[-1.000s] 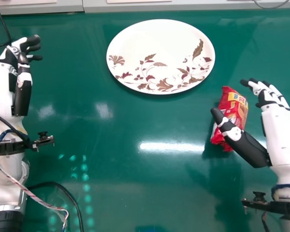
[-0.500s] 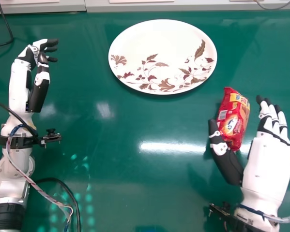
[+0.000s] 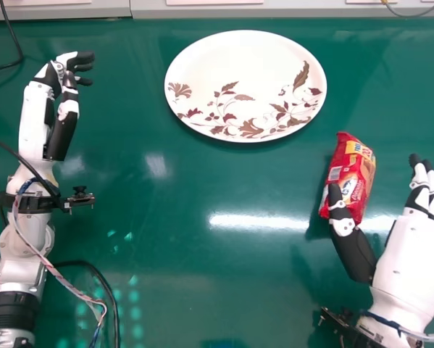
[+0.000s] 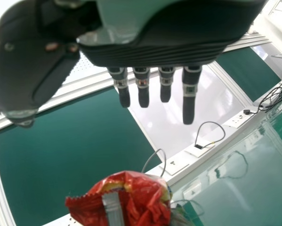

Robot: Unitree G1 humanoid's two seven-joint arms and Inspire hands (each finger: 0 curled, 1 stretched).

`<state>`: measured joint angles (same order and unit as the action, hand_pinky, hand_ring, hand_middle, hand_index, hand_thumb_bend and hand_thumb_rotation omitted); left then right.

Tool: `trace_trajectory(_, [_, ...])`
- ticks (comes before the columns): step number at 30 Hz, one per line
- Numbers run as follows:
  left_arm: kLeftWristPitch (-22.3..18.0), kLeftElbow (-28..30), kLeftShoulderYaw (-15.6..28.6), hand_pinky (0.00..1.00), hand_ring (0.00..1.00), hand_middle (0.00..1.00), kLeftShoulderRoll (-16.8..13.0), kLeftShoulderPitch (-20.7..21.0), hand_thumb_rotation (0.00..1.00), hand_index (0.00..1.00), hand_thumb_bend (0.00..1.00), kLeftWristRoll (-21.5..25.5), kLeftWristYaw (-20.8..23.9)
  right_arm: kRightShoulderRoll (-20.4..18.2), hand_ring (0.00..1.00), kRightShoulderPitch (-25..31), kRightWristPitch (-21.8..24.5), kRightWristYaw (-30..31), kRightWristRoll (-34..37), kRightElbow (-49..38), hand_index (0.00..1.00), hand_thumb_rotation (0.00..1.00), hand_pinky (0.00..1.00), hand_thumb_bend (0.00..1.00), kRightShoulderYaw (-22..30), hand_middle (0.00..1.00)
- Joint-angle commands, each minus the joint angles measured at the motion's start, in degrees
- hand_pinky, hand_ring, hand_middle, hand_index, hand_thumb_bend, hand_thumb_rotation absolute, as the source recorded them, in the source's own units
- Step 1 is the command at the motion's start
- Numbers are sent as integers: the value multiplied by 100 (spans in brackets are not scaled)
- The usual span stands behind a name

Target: Pick up biscuit and place it in the plate

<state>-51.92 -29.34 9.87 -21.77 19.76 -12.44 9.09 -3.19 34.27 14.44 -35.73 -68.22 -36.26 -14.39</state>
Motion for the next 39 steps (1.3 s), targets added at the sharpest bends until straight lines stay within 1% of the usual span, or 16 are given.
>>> trace_trajectory(1, [-95, -216, -118, 66, 78, 79, 141, -195, 10, 78, 18, 78, -54, -539, 100, 152, 206, -100, 59, 289, 100, 43, 78, 92, -330, 100])
trace_trajectory(5, [-54, -111, -126, 66, 78, 79, 114, -220, 12, 78, 18, 58, -80, -543, 100, 173, 257, -140, 153, 348, 100, 44, 79, 91, -411, 100])
trace_trajectory(9, [-125, -148, -129, 65, 77, 79, 113, -188, 9, 77, 19, 56, -87, -537, 100, 200, 255, -139, 281, 406, 100, 42, 79, 91, -458, 100])
trace_trajectory(13, [-155, -146, -126, 63, 76, 78, 119, -179, 7, 76, 19, 11, -55, -538, 98, 263, 346, 81, 314, 388, 100, 44, 74, 91, -564, 100])
trace_trajectory(15, [-167, -139, -137, 65, 77, 78, 135, -184, 5, 76, 19, 79, -101, -547, 94, 312, 423, 263, 269, 332, 100, 46, 71, 92, -625, 100])
trace_trajectory(18, [-123, -89, -142, 67, 77, 78, 141, -212, 2, 77, 19, 80, -118, -562, 94, 431, 582, 762, 228, 76, 99, 46, 73, 91, -737, 100])
trace_trajectory(20, [-90, -40, -146, 68, 78, 79, 150, -238, 1, 78, 19, 88, -135, -525, 93, 523, 686, 1192, 220, -179, 99, 45, 75, 89, -786, 100])
trace_trajectory(22, [-64, 24, -149, 69, 78, 79, 161, -261, 2, 78, 19, 82, -141, -476, 93, 602, 778, 1600, 147, -434, 99, 43, 75, 89, -802, 100])
trace_trajectory(24, [-47, 59, -155, 69, 78, 79, 172, -273, 3, 78, 19, 123, -177, -415, 94, 648, 812, 1937, 71, -649, 98, 40, 77, 90, -759, 100])
trace_trajectory(26, [-29, 83, -149, 69, 79, 80, 185, -283, 3, 79, 19, 169, -219, -396, 93, 693, 864, 2330, 10, -893, 97, 39, 77, 91, -713, 100])
trace_trajectory(28, [-39, 94, -138, 69, 79, 80, 200, -280, 1, 79, 18, 200, -240, -383, 95, 744, 929, 2815, 47, -1198, 98, 38, 78, 90, -656, 100])
trace_trajectory(30, [-12, 124, -129, 68, 79, 79, 203, -290, 0, 79, 18, 205, -237, -364, 95, 781, 979, 3243, 27, -1462, 99, 38, 77, 90, -579, 100])
trace_trajectory(31, [-9, 121, -126, 69, 79, 79, 203, -291, 3, 79, 17, 219, -239, -372, 94, 792, 1002, 3422, -26, -1569, 98, 37, 76, 90, -546, 100])
trace_trajectory(33, [-19, 100, -122, 69, 79, 79, 198, -288, 5, 79, 17, 237, -243, -394, 93, 804, 1037, 3746, -139, -1752, 97, 38, 75, 91, -490, 100])
trace_trajectory(36, [-115, -18, -117, 68, 78, 79, 174, -243, 4, 78, 17, 219, -224, -478, 93, 804, 1115, 4225, -301, -1964, 99, 42, 76, 91, -435, 100])
trace_trajectory(39, [-128, -52, -139, 70, 79, 80, 181, -219, 3, 79, 17, 282, -273, -563, 94, 794, 1182, 4572, -389, -2123, 99, 40, 77, 90, -388, 100])
